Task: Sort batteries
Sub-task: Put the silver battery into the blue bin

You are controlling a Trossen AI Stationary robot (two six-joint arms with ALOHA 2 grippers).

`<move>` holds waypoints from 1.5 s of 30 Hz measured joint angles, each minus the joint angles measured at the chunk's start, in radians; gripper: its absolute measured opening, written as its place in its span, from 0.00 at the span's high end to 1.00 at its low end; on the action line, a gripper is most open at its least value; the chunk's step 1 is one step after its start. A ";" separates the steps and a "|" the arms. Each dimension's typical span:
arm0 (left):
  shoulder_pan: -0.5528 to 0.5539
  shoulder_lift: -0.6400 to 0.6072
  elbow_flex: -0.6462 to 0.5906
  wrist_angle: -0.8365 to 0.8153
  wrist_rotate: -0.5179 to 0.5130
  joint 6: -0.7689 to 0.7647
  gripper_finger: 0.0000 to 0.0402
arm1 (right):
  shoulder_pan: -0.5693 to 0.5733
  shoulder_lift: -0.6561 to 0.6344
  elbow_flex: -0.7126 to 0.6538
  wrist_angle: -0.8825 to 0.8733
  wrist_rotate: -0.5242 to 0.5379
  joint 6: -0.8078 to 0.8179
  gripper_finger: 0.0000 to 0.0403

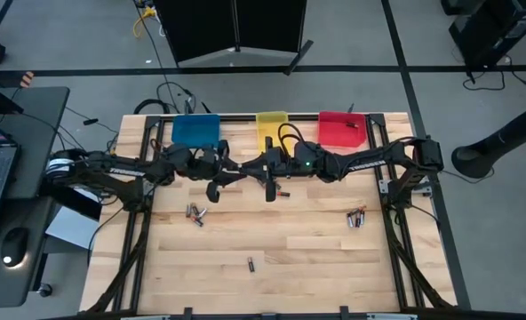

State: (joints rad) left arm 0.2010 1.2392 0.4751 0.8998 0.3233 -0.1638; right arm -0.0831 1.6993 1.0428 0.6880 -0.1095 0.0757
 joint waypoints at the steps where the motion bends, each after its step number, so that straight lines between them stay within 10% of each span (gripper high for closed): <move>1: -0.001 0.000 0.000 0.000 0.003 0.000 0.77 | 0.001 0.000 0.000 0.000 0.000 0.000 0.86; 16: 0.001 -0.031 0.000 -0.065 0.002 0.026 0.86 | 0.008 -0.013 0.000 -0.010 0.066 -0.014 0.65; 23: 0.017 -0.160 0.104 -0.498 -0.056 0.147 0.86 | 0.007 -0.109 0.000 -0.070 0.100 -0.114 0.59; 32: 0.094 -0.203 0.400 -1.393 -0.338 0.292 0.86 | -0.034 -0.251 0.000 -0.471 0.289 -0.179 0.83; 36: 0.231 -0.199 0.426 -1.529 -0.348 0.327 0.86 | -0.051 -0.270 0.000 -0.596 0.322 -0.183 0.97; 45: 0.590 -0.027 0.466 -1.559 -0.355 0.482 0.86 | -0.075 -0.260 0.000 -0.725 0.344 -0.159 0.97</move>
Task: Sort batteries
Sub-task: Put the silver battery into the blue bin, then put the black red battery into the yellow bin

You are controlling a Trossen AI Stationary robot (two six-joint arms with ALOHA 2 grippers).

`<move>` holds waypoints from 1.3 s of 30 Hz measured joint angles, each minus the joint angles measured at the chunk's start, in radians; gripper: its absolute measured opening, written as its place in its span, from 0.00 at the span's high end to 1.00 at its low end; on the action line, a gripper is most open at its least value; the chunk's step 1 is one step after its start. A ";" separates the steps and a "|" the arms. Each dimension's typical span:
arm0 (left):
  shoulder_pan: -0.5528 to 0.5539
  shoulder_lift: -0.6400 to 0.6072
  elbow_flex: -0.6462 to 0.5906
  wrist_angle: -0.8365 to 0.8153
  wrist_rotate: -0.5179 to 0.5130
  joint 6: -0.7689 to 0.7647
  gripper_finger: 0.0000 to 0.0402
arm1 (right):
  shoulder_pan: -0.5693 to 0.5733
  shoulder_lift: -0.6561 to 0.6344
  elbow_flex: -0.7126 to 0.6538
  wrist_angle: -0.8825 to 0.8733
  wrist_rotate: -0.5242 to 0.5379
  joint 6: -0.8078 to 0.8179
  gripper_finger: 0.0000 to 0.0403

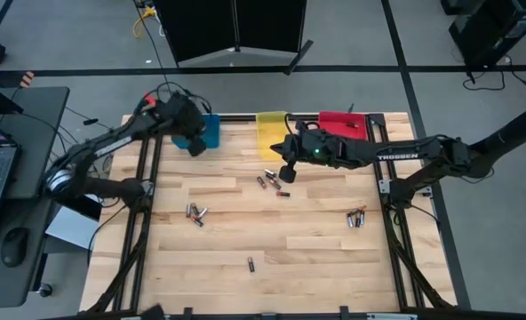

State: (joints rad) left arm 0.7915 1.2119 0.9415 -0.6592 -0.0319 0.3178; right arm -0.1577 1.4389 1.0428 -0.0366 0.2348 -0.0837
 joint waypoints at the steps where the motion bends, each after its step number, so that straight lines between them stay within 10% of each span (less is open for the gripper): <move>1: 0.029 0.043 0.014 -0.003 -0.001 0.011 0.86 | -0.002 0.000 0.000 -0.005 0.000 0.000 0.98; 13: 0.190 0.449 0.194 -0.057 -0.001 -0.016 0.86 | -0.007 -0.007 0.000 -0.041 0.000 -0.018 0.98; 28: 0.197 0.609 0.217 -0.093 -0.018 -0.041 0.86 | -0.007 -0.006 0.000 -0.046 0.000 0.012 0.97; 39: 0.196 0.604 0.242 -0.102 -0.022 -0.042 0.55 | -0.016 -0.005 0.000 -0.062 -0.001 0.011 0.94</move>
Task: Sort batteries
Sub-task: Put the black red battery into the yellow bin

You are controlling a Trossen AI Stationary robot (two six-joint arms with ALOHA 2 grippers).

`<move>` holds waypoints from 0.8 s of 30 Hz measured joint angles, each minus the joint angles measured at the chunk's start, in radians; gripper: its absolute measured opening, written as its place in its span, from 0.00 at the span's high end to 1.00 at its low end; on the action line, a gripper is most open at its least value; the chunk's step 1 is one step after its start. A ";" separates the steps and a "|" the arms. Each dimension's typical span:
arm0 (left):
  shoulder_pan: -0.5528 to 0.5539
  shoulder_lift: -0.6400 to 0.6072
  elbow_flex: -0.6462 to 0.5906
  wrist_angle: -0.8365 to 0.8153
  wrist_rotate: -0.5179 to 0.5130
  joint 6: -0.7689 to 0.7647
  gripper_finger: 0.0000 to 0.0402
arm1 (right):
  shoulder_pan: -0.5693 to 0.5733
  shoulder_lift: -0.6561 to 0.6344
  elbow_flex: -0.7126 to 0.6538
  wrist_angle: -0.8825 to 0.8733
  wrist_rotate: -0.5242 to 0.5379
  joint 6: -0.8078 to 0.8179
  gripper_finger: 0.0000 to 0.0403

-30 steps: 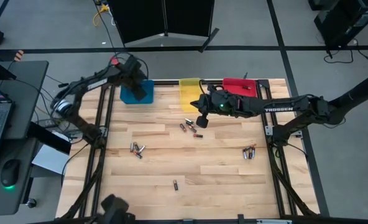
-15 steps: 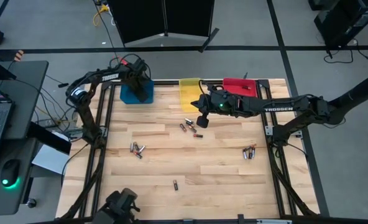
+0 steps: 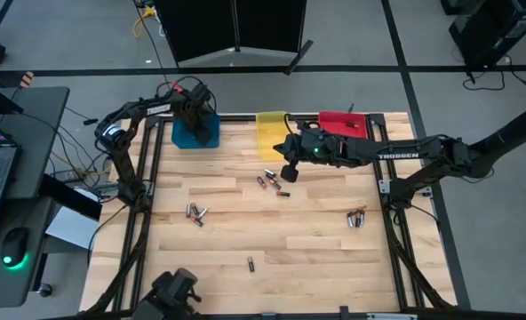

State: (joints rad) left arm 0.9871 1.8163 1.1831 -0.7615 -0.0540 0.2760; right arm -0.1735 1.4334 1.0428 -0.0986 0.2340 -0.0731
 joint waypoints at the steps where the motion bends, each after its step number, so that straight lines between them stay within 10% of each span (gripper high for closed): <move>1: 0.000 -0.008 0.006 0.002 0.000 0.000 0.54 | -0.002 0.000 0.000 0.000 0.000 0.000 0.95; 14: -0.069 -0.384 -0.104 0.010 0.075 -0.048 0.56 | -0.005 -0.001 0.000 -0.012 0.000 -0.009 0.95; 24: -0.473 -0.787 -0.358 -0.004 0.115 -0.176 0.62 | 0.097 -0.002 0.000 -0.043 0.000 0.023 0.95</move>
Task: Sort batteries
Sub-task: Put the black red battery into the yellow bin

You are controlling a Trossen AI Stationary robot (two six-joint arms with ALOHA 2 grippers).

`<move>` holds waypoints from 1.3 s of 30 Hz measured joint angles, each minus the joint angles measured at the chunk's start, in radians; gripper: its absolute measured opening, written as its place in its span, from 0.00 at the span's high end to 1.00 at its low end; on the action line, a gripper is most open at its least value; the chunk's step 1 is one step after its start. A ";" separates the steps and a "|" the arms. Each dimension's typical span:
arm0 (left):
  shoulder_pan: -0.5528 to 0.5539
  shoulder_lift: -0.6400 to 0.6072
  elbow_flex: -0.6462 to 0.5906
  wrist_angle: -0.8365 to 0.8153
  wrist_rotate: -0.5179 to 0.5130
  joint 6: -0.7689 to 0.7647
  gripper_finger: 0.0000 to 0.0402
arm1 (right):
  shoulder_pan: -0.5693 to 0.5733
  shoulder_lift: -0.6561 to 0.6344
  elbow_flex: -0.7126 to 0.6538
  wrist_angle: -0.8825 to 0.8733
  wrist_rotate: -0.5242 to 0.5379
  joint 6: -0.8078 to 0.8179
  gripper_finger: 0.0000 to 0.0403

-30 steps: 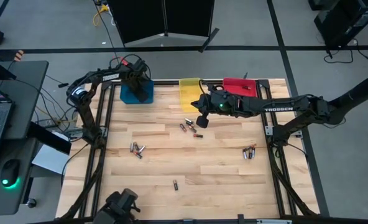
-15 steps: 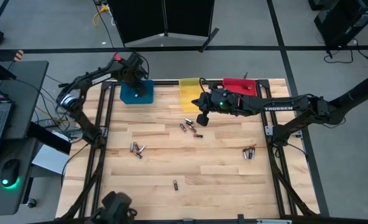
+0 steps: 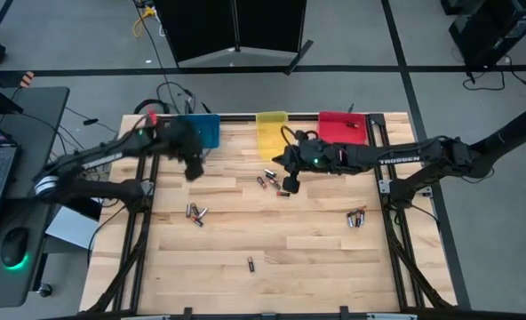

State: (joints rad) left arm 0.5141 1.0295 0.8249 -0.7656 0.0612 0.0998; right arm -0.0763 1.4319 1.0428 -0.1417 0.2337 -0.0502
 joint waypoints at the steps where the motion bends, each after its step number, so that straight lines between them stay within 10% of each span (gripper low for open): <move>1: -0.052 -0.024 -0.015 0.000 0.000 -0.017 0.62 | 0.014 0.000 0.000 0.000 0.000 0.002 0.95; 19: -0.773 0.051 -0.039 0.008 0.010 -0.267 0.67 | 0.187 0.005 0.000 0.005 0.000 0.058 0.95; 26: -0.898 0.158 -0.039 0.013 -0.013 -0.319 0.67 | 0.218 0.005 -0.014 0.031 0.000 0.103 0.93; 39: -0.932 0.225 -0.088 0.013 -0.175 -0.319 0.81 | 0.267 0.006 -0.390 0.666 -0.022 0.212 0.97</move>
State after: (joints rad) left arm -0.4182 1.2547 0.7369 -0.7522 -0.1138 -0.2194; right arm 0.1905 1.4384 0.6526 0.5240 0.2118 0.1614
